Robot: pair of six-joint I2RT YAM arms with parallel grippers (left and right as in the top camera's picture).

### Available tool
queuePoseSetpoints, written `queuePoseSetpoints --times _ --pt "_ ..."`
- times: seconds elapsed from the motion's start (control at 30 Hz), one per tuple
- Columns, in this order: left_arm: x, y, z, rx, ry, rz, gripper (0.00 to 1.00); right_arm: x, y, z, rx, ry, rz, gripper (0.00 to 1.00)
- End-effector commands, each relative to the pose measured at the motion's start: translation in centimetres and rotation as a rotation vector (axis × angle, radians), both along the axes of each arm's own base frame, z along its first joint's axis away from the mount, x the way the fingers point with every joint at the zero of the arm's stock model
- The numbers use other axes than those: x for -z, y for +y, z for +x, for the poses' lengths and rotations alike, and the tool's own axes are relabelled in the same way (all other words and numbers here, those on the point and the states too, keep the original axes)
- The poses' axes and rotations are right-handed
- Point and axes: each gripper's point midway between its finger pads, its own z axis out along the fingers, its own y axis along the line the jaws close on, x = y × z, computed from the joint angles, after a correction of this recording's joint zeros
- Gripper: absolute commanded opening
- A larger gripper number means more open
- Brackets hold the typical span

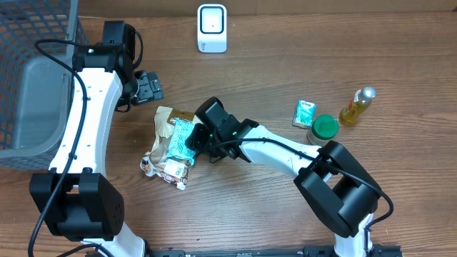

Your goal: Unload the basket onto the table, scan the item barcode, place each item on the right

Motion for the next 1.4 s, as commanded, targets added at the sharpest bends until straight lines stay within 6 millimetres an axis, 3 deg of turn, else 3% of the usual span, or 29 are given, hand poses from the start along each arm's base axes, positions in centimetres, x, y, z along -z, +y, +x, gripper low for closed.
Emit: queuePoseSetpoints --times 0.0,0.27,0.53,0.73,0.83,1.0,1.2,1.37 --pt "-0.5 -0.1 0.4 0.016 -0.015 0.014 1.00 0.2 -0.4 1.0 0.030 -0.041 -0.025 0.33" --pt "-0.5 -0.1 0.4 0.016 -0.015 0.014 1.00 0.3 -0.3 0.2 0.008 -0.004 -0.018 0.29" --pt "-0.5 -0.1 0.4 0.016 -0.015 0.014 1.00 0.4 -0.4 0.2 0.010 -0.004 -0.022 0.17" --pt "-0.5 -0.1 0.4 0.016 -0.015 0.014 0.99 0.4 -0.4 0.2 0.011 -0.004 -0.023 0.17" --pt "-0.5 -0.1 0.4 0.016 -0.015 0.014 1.00 0.4 -0.4 0.1 0.006 -0.007 -0.024 0.04" --pt "-0.5 -0.1 0.4 0.016 -0.015 0.014 1.00 0.4 -0.5 -0.2 -0.119 -0.065 -0.039 0.04" --pt "-0.5 -0.1 0.4 0.016 -0.015 0.014 0.99 -1.6 -0.5 -0.3 -0.227 -0.083 0.040 0.04" --pt "-0.5 -0.1 0.4 0.016 -0.015 0.014 1.00 -3.4 -2.5 0.5 -0.194 -0.082 0.030 0.04"
